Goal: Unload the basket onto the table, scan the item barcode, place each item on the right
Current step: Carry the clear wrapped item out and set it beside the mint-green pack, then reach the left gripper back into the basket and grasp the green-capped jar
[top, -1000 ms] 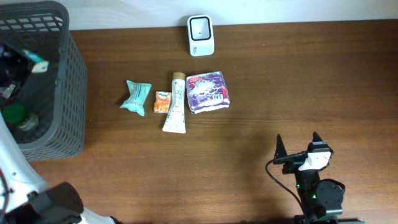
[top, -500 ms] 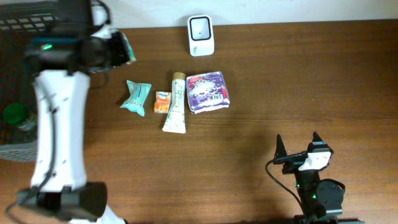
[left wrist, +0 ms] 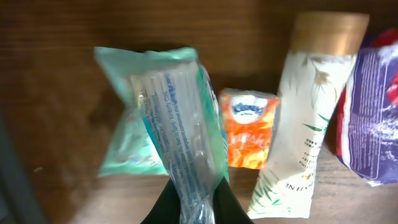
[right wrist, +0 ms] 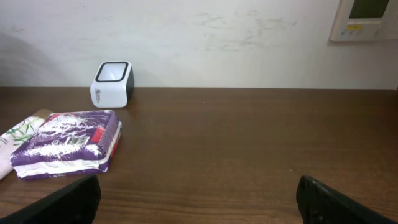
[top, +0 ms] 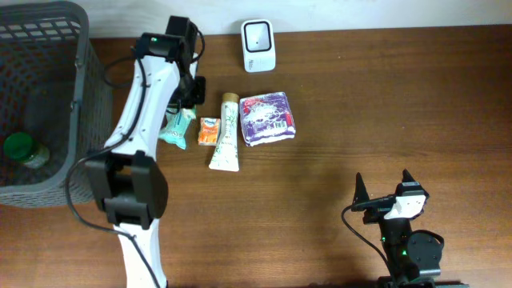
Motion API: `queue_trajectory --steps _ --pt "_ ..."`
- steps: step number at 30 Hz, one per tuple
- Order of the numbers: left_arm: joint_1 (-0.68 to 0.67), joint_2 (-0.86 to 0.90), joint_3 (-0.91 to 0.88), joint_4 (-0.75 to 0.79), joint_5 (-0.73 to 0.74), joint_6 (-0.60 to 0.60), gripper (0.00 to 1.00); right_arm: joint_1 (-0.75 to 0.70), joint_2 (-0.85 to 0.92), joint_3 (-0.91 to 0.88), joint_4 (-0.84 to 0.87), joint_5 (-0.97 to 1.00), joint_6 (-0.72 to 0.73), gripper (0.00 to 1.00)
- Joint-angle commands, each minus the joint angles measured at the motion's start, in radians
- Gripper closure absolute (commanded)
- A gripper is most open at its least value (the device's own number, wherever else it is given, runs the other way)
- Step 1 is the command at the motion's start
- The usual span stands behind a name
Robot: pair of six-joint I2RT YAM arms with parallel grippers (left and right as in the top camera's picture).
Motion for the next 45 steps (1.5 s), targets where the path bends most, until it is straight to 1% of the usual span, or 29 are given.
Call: queue_trajectory --steps 1,6,7,9,10,12,13,14,16,17,19,20,22,24,25,26,29,30,31,34,36,37,41,45 --pt "-0.003 0.07 0.009 -0.005 0.063 0.061 1.0 -0.006 -0.005 -0.009 -0.001 0.008 -0.003 0.01" --pt "-0.003 0.133 0.008 -0.047 -0.037 0.061 0.99 -0.006 -0.006 -0.009 -0.001 0.009 -0.003 0.01" --pt "-0.003 0.134 0.008 -0.053 -0.039 0.061 0.91 -0.006 -0.005 -0.009 -0.001 0.009 -0.003 0.01" --pt "-0.003 0.133 0.008 -0.058 -0.039 0.061 0.62 -0.006 -0.006 -0.009 -0.001 0.008 -0.003 0.01" --pt "-0.003 0.133 0.008 -0.059 -0.036 0.061 0.56 -0.006 -0.006 -0.009 -0.001 0.008 -0.003 0.01" --pt "-0.003 0.131 0.021 -0.074 -0.035 0.061 0.56 -0.006 -0.005 -0.009 -0.002 0.009 -0.003 0.01" --pt "-0.003 0.131 0.047 -0.094 -0.035 0.06 0.53 -0.006 -0.005 -0.009 -0.001 0.009 -0.003 0.01" --pt "-0.003 0.131 0.087 -0.119 -0.035 0.06 0.53 -0.006 -0.006 -0.009 -0.001 0.009 -0.003 0.01" --pt "-0.003 0.131 0.203 -0.179 -0.034 0.06 0.51 -0.006 -0.006 -0.009 -0.001 0.009 -0.003 0.01" --pt "-0.003 0.131 0.304 -0.218 -0.024 0.053 0.5 -0.006 -0.005 -0.009 -0.001 0.009 -0.003 0.01" --pt "-0.002 0.131 0.467 -0.266 -0.023 0.02 0.39 -0.006 -0.005 -0.009 -0.001 0.008 -0.003 0.01" --pt "0.001 0.131 0.576 -0.282 -0.023 0.0 0.3 -0.006 -0.006 -0.009 -0.001 0.009 -0.003 0.01" --pt "0.017 0.131 0.777 -0.294 -0.019 -0.034 0.25 -0.006 -0.006 -0.009 -0.001 0.009 -0.003 0.01" --pt "0.037 0.131 0.911 -0.297 -0.011 -0.084 0.22 -0.006 -0.006 -0.009 -0.001 0.009 -0.003 0.01" --pt "0.057 0.13 0.99 -0.299 0.009 -0.087 0.19 -0.006 -0.006 -0.009 -0.001 0.009 -0.003 0.01" --pt "0.077 0.117 1.006 -0.29 0.01 -0.106 0.18 -0.006 -0.005 -0.009 -0.001 0.009 -0.003 0.01" --pt "0.156 0.075 1.006 -0.27 0.01 -0.159 0.18 -0.006 -0.005 -0.009 -0.001 0.009 -0.003 0.02" --pt "0.18 0.071 1.006 -0.267 0.01 -0.171 0.14 -0.006 -0.005 -0.009 -0.001 0.009 -0.003 0.01" --pt "0.238 0.068 1.006 -0.27 0.011 -0.189 0.11 -0.006 -0.006 -0.009 -0.001 0.009 -0.003 0.01" --pt "0.352 0.068 1.0 -0.299 -0.002 -0.228 0.05 -0.006 -0.006 -0.009 -0.001 0.008 -0.003 0.01" --pt "0.443 0.068 0.993 -0.335 -0.048 -0.321 0.0 -0.006 -0.005 -0.009 -0.001 0.009 -0.003 0.01" --pt "0.486 0.068 0.99 -0.344 -0.067 -0.349 0.01 -0.006 -0.005 -0.009 -0.001 0.009 -0.003 0.02" --pt "0.609 0.068 0.962 -0.344 -0.129 -0.343 0.01 -0.006 -0.005 -0.009 -0.001 0.009 -0.003 0.01" --pt "0.673 0.069 0.837 -0.344 -0.23 -0.352 0.01 -0.006 -0.006 -0.009 -0.001 0.009 -0.003 0.01"
